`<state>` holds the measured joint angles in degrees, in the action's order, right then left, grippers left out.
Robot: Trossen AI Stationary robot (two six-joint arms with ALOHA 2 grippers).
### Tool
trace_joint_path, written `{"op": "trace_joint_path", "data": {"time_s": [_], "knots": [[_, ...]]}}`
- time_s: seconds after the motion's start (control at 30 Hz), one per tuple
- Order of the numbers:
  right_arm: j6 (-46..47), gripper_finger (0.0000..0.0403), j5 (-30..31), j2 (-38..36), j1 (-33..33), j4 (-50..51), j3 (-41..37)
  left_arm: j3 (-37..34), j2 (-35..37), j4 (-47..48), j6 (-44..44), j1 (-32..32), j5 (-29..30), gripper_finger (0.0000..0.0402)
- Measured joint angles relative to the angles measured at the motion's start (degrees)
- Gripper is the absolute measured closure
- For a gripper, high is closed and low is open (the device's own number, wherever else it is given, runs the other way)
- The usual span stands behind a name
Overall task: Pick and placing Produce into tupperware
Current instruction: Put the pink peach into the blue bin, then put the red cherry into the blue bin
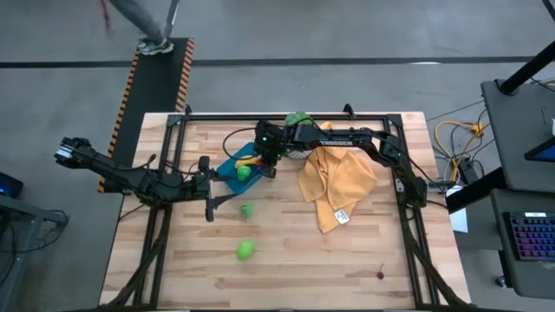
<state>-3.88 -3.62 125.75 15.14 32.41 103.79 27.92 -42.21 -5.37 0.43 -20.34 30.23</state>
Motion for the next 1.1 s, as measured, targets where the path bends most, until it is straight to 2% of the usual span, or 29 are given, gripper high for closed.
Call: {"op": "trace_joint_path", "data": {"time_s": [0.27, 0.43, 0.67, 0.7, 0.8, 0.83, 1.0, 1.1], "knots": [[0.8, 0.0270, 0.0, 0.0, 0.0, -0.3, 0.0, 0.0, 0.0, 0.0, 0.0, 0.0, 0.0, 0.0196], [1.3, 0.0252, -0.3, -0.1, 0.0, -0.1, 0.1, 0.0, 0.0, 0.3, 0.0, 0.0, 0.0, 0.0196], [5.8, 0.0257, -12.6, -4.8, -0.8, 0.9, 1.4, 0.0, 0.0, 0.4, 0.0, 0.0, 0.0, 0.0196], [5.8, 0.0260, -11.9, -6.2, -1.5, 0.7, 1.3, 0.0, 0.0, 0.4, 0.0, 0.0, 0.0, 0.0196], [5.6, 0.0267, -2.6, -11.6, -4.6, 0.6, 0.6, 0.0, 0.0, 0.4, 0.0, 0.0, 0.0, 0.0196], [4.1, 0.0269, -1.3, -13.6, -5.5, 1.4, 0.5, -0.1, 0.0, 0.4, 0.0, 0.0, -0.1, 0.0196], [2.4, 0.0277, -0.8, -25.8, -10.6, 7.0, 0.3, -0.1, -0.1, 0.4, 0.0, 0.0, -0.1, 0.0196], [2.5, 0.0277, 2.2, -33.1, -14.7, 10.0, -1.0, -0.1, -0.1, 0.4, 0.0, 0.0, -0.1, 0.0196]]}}
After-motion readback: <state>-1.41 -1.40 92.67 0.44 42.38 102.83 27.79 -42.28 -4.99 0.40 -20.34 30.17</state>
